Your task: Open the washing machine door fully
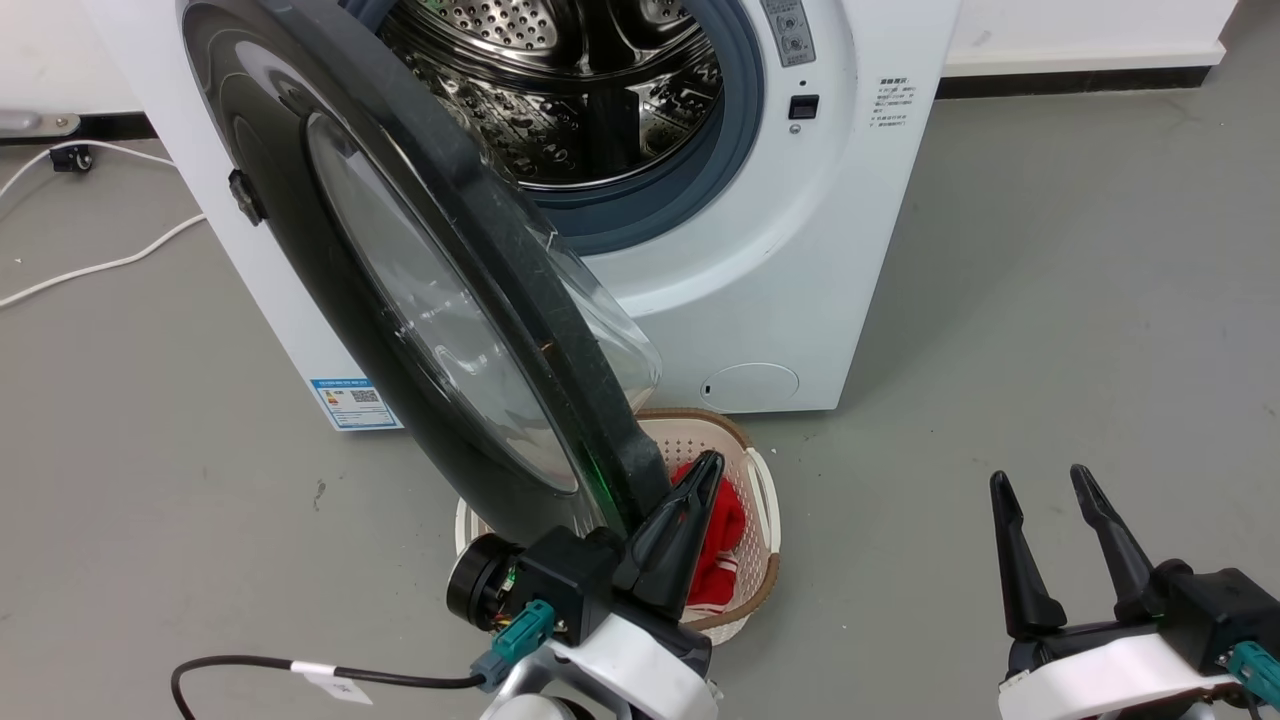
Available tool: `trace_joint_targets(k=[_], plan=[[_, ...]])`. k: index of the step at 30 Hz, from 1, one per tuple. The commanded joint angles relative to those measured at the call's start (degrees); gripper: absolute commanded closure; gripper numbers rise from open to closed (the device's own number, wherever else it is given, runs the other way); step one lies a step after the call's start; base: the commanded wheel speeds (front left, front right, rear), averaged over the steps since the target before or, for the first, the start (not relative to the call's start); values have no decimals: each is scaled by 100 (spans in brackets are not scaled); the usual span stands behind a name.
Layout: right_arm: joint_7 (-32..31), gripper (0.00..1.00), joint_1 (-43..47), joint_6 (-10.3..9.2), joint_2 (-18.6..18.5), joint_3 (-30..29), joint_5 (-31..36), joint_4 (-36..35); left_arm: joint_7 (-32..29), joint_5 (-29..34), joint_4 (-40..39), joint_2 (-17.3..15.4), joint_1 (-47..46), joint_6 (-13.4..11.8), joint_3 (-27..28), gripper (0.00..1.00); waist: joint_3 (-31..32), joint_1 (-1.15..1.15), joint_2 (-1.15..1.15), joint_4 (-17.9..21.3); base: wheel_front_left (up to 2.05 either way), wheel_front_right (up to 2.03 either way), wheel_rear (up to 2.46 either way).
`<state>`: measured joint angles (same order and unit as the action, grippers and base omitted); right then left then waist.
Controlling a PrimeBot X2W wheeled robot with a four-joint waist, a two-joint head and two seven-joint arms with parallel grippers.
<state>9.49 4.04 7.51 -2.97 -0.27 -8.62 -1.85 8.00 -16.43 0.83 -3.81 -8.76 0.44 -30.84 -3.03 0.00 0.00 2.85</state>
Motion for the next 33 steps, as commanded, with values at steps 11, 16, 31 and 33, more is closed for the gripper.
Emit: trace_joint_targets(k=[11,16,31,33], plan=[[18,0,-83,-4,18,2,-103,86,-35,-9,196,-123,20,-268,131,100,-19,0,0,-53,0,0,0],[2,0,-18,-4,18,0,-144,113,-120,80,-14,-265,338,-546,199,100,31,0,0,-102,0,0,0],[-137,0,132,-4,18,-65,-89,44,-301,230,-1159,-498,1403,-1204,214,100,65,0,0,-810,0,0,0],[-154,0,154,-3,17,-93,-84,28,-273,249,-1278,-543,1537,-1289,255,100,60,0,0,-955,0,0,0]])
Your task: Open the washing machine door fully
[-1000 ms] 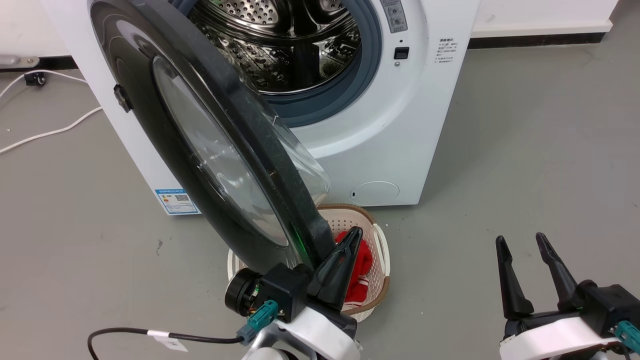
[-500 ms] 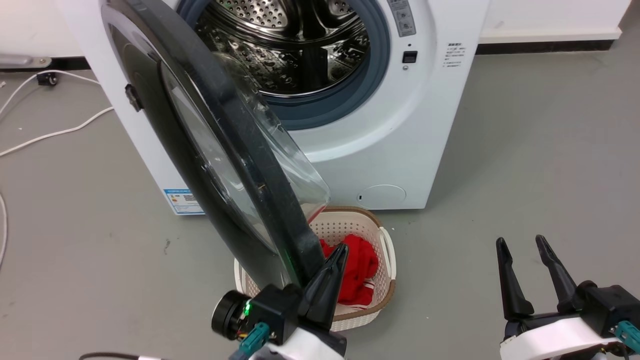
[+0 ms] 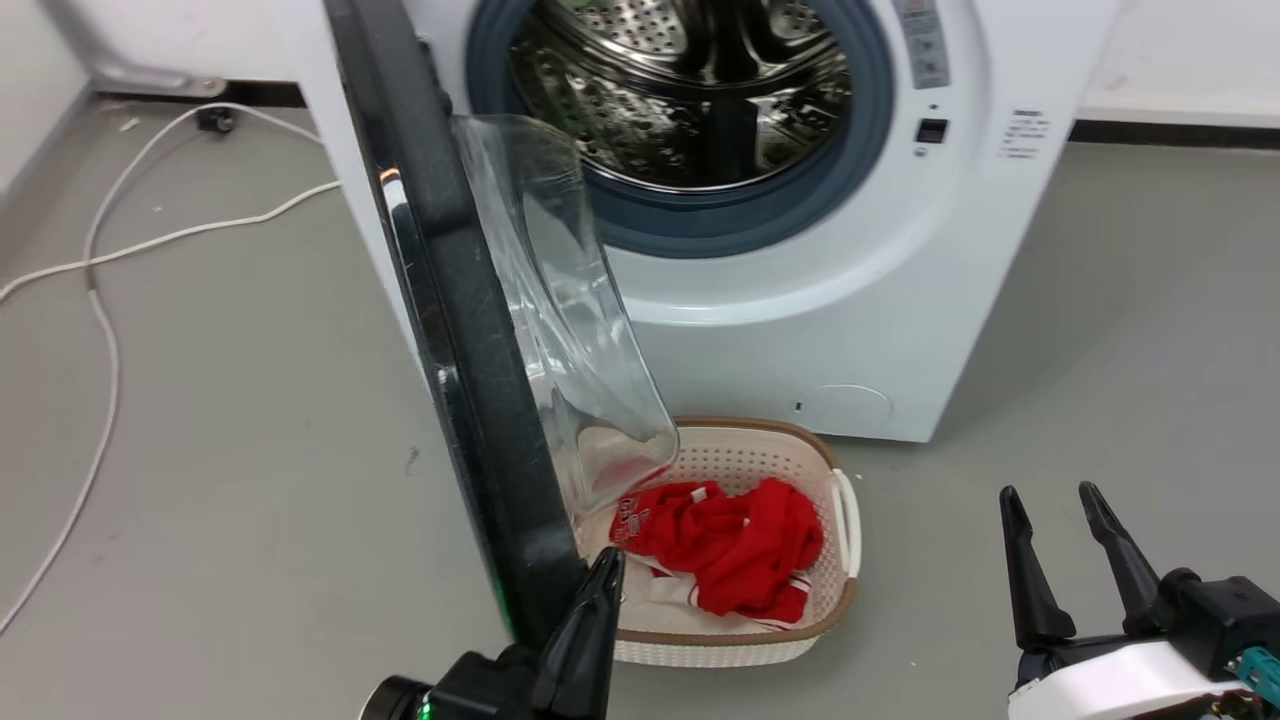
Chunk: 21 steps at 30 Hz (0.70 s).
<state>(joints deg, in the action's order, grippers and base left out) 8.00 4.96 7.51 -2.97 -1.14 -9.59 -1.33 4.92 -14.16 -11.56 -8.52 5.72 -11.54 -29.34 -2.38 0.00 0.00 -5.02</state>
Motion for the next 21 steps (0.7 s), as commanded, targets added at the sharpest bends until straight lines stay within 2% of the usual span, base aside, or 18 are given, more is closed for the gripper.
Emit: trace_joint_targets(k=[1,11,21], plan=[[-13,0,73,-3,18,-22,15,-39,36,24,-79,-93,149,-130,128,100,-8,0,0,-247,0,0,0],[-92,0,91,-4,16,-38,30,-117,190,-46,-255,-300,443,-452,568,100,-46,0,0,-904,0,0,0],[-187,0,-5,-4,16,-7,50,-170,461,-463,25,-588,228,-505,1410,100,-143,0,0,-1053,0,0,0]])
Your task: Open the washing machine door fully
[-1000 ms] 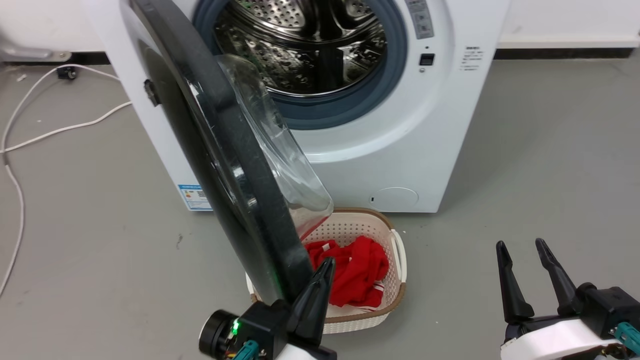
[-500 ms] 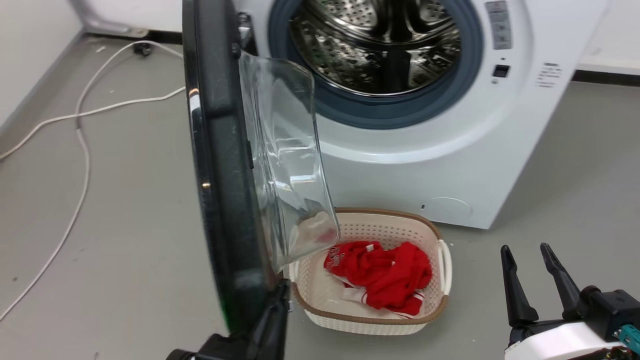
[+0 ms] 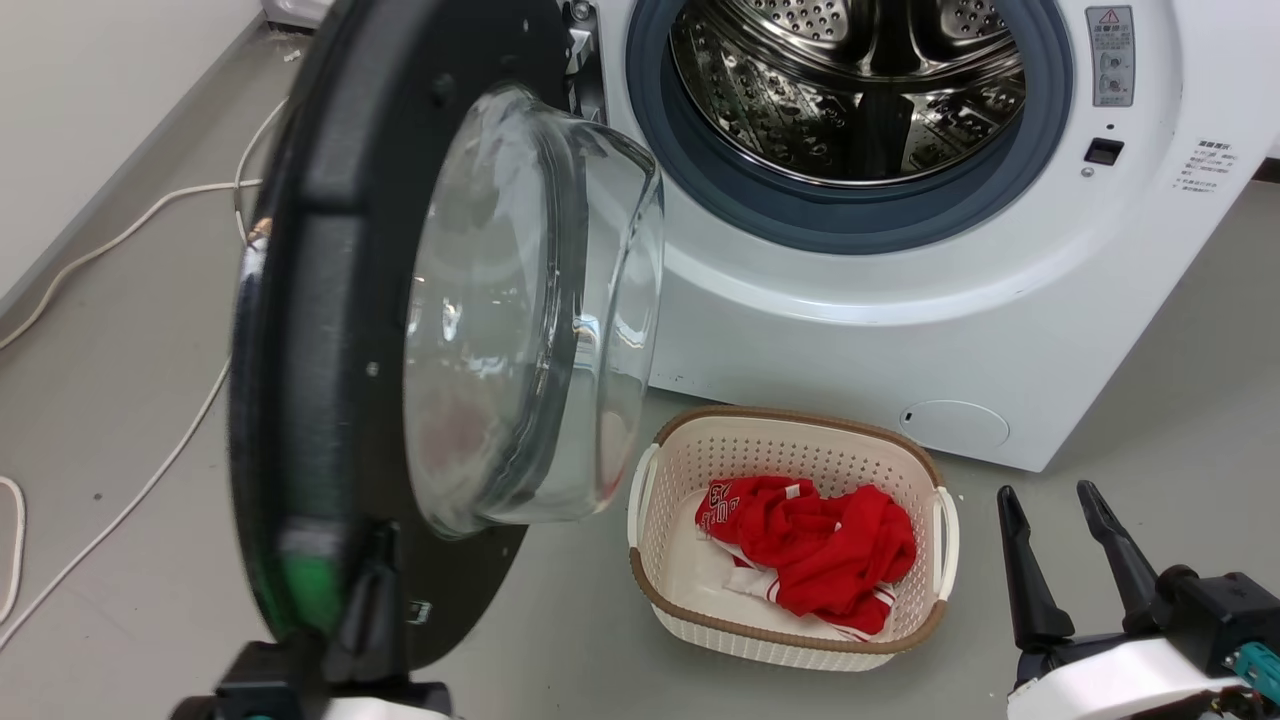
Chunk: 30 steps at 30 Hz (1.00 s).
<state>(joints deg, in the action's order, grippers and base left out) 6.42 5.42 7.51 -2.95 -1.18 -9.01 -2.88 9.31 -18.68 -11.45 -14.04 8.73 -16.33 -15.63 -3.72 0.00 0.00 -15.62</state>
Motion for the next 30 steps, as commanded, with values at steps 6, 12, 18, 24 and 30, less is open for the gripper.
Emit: trace_joint_targets(k=[6,12,18,24,30], plan=[[-61,0,-119,-4,13,-14,24,-44,174,-386,267,-330,-280,18,752,100,-108,0,0,81,0,0,0],[-77,0,-202,-3,14,-55,38,-59,350,-757,717,-585,-520,117,1417,100,-209,0,0,151,0,0,0],[-82,0,-252,-3,13,-66,53,-54,476,-958,1101,-693,-745,243,1792,100,-297,0,0,202,0,0,0],[-57,0,-333,-4,14,-62,58,-36,569,-1097,1540,-882,-1101,416,2187,100,-383,0,0,245,0,0,0],[-40,0,-398,-3,14,-71,68,-4,585,-1185,1996,-1085,-1449,644,2499,100,-428,0,0,294,0,0,0]])
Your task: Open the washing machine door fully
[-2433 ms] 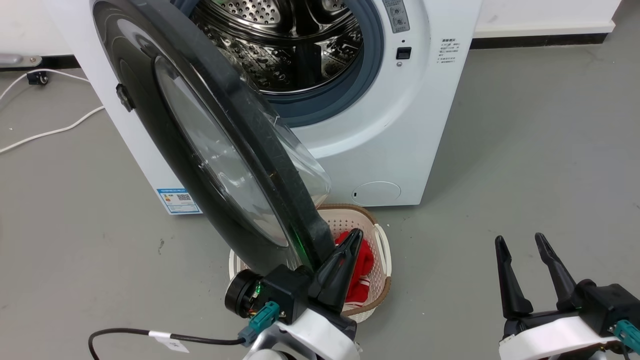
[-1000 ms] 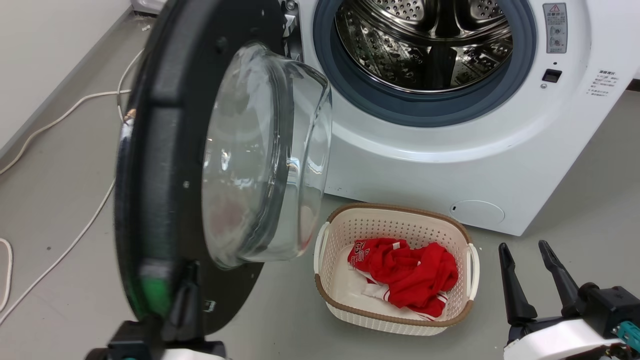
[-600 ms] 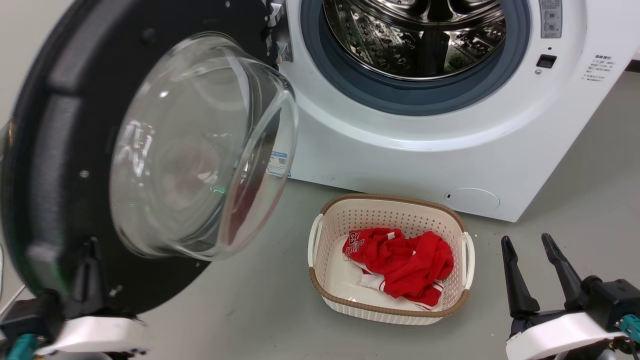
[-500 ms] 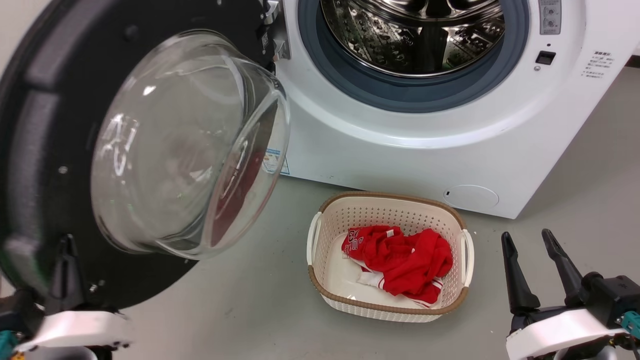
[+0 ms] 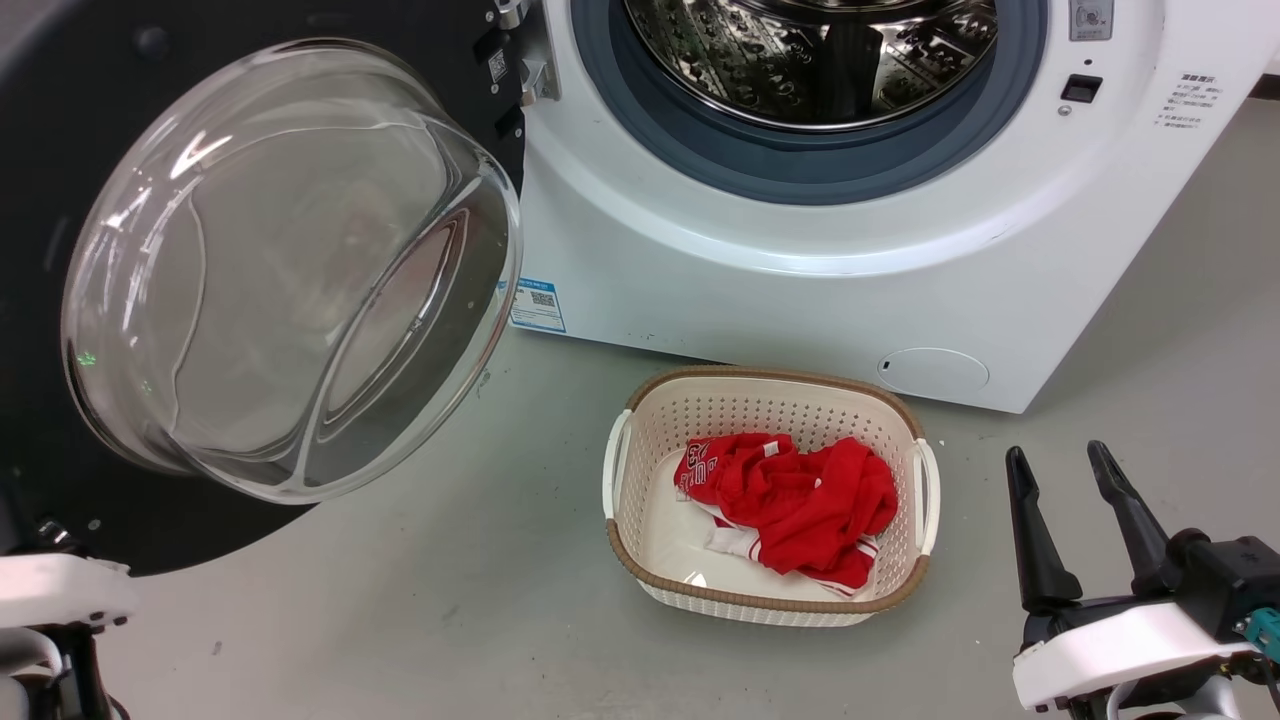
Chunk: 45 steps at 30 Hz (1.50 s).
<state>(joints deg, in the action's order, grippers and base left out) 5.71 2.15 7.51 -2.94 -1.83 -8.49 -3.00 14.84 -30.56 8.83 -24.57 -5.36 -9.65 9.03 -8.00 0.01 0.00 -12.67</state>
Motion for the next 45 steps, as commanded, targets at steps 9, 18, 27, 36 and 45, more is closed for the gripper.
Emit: trace_joint_targets(k=[9,18,27,36,45], plan=[[94,0,-103,-3,13,-29,-66,98,45,106,250,19,-44,116,313,100,57,-1,0,158,0,0,0],[172,0,-25,-3,13,22,-104,186,42,545,-637,642,774,18,307,100,258,-1,0,338,0,0,0],[127,0,19,-4,13,115,-12,147,42,963,-767,1244,1128,315,-568,100,419,-1,0,549,0,0,0],[55,0,85,-4,12,144,95,98,43,1200,-438,1544,840,629,-1170,0,594,-1,0,880,0,0,0],[0,0,122,-4,11,87,215,-53,43,1561,-468,1744,385,780,-1430,0,710,-1,0,1181,0,0,0]])
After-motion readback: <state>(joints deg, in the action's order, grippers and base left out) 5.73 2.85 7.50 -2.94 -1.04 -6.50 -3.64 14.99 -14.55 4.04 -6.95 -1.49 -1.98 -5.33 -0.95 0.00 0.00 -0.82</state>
